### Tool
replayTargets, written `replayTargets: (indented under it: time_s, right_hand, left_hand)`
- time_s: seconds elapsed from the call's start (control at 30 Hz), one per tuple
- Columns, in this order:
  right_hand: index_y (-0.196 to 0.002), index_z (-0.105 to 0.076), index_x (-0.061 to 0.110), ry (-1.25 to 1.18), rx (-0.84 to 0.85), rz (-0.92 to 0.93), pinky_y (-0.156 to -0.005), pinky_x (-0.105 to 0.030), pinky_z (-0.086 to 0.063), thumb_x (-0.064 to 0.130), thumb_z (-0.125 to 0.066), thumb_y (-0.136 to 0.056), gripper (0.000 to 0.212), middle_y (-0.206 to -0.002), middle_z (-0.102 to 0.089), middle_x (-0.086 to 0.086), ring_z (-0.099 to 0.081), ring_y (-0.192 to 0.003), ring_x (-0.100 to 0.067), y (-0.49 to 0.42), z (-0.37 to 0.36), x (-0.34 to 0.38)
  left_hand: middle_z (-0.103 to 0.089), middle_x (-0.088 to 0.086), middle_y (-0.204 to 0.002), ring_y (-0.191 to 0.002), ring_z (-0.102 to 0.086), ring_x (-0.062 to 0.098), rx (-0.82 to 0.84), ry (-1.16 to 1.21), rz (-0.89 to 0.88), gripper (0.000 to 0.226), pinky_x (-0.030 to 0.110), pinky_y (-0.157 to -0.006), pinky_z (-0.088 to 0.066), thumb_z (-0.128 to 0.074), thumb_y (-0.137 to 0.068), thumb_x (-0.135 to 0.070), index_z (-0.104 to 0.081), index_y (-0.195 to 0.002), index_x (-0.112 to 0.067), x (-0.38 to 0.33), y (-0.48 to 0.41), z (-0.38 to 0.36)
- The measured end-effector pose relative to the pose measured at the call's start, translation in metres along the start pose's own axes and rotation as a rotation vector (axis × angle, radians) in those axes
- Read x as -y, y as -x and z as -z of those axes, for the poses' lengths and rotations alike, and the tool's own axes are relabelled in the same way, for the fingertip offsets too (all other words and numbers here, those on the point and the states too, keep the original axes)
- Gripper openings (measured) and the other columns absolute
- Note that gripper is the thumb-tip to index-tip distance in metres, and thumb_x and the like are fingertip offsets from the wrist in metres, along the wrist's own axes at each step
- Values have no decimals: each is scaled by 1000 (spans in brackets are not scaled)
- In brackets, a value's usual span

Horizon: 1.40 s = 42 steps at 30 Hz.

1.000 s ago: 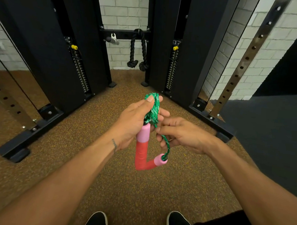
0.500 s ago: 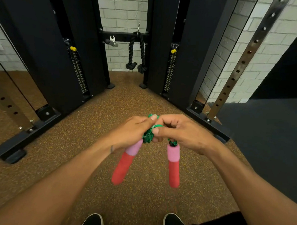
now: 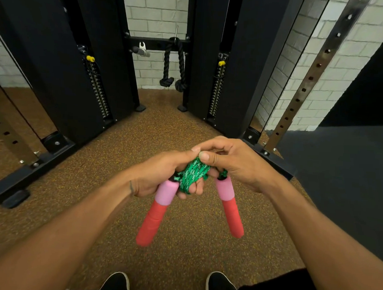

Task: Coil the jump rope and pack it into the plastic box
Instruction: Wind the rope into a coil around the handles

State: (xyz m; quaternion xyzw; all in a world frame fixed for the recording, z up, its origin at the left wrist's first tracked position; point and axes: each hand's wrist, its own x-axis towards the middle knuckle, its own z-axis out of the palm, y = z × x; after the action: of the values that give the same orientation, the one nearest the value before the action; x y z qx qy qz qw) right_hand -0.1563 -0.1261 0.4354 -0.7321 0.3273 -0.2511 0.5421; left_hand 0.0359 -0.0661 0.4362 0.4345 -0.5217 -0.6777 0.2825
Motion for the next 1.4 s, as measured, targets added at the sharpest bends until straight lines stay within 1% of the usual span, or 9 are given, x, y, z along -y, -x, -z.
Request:
replayTargets:
  time_s: [0.1,0.2,0.37,0.53,0.7,0.8,1.0,1.27,1.4]
  right_hand:
    - [-103,-76,12,-30,79,-26,-61,-29,-44,39,-71,-80,36,-86,-66,-28,-55,-61,-15,1,2,2]
    - [-104,-75,13,-2,107,-79,-70,-39,-41,49,-69,-80,43,-73,-70,-2,-54,-61,-11,-2,3,-1]
    - [-111,-71,7,-135,144,-100,-79,-44,-42,49,-64,-86,50,-71,-61,-12,-55,-61,-13,-2,6,-3]
    - [-118,-70,14,-199,179,-87,-102,-51,-45,59,-72,-77,61,-109,-68,-25,-64,-104,-29,-3,5,-8]
    - [-125,-65,12,-401,214,-74,-103,-49,-41,50,-72,-80,60,-112,-67,-11,-58,-109,-28,-4,6,-11]
    - [-126,-61,1,-419,199,-53,-96,-44,-44,36,-63,-88,52,-108,-68,-12,-61,-102,-25,-5,4,-10]
    - [-108,-67,14,-352,205,-76,-63,-21,-48,28,-63,-86,27,-86,-71,5,-56,-68,-12,-9,-1,-6]
    - [-99,-60,16,-276,45,-97,-56,-22,-41,40,-64,-86,28,-76,-64,3,-50,-63,-11,-23,-16,-17]
    - [-104,-61,13,-279,24,-125,-53,-21,-41,43,-59,-87,34,-80,-64,2,-49,-60,-9,-23,-20,-13]
  left_hand:
    - [-63,7,-80,-72,-54,15,144,-100,-49,47,27,-59,-46,-62,-88,-37,-63,-122,-3,2,3,6]
    - [-62,3,-77,-68,-53,10,164,-84,-45,39,23,-58,-47,-62,-89,-20,-60,-122,3,3,4,7]
    - [-63,3,-76,-68,-52,12,135,1,-59,33,20,-55,-49,-58,-91,-20,-65,-118,-3,4,3,5]
    - [-62,4,-75,-65,-52,11,125,103,-97,20,23,-54,-49,-58,-90,-20,-70,-103,-11,2,2,5]
    - [-61,3,-70,-57,-53,7,79,232,-124,10,22,-48,-47,-60,-87,-18,-69,-90,-13,-3,4,6]
    - [-63,4,-70,-56,-56,7,27,258,-130,10,21,-44,-49,-67,-81,-21,-68,-86,-13,-4,4,9]
    - [-69,8,-69,-53,-60,9,-150,229,-49,11,21,-42,-48,-62,-82,-17,-65,-72,-13,-8,3,8]
    - [-69,2,-68,-54,-59,7,-429,104,-50,7,19,-44,-47,-63,-85,-12,-70,-83,-12,-15,-3,-2]
    - [-64,2,-69,-57,-56,9,-435,91,-69,14,20,-44,-46,-63,-80,0,-68,-88,-11,-17,-2,-3]
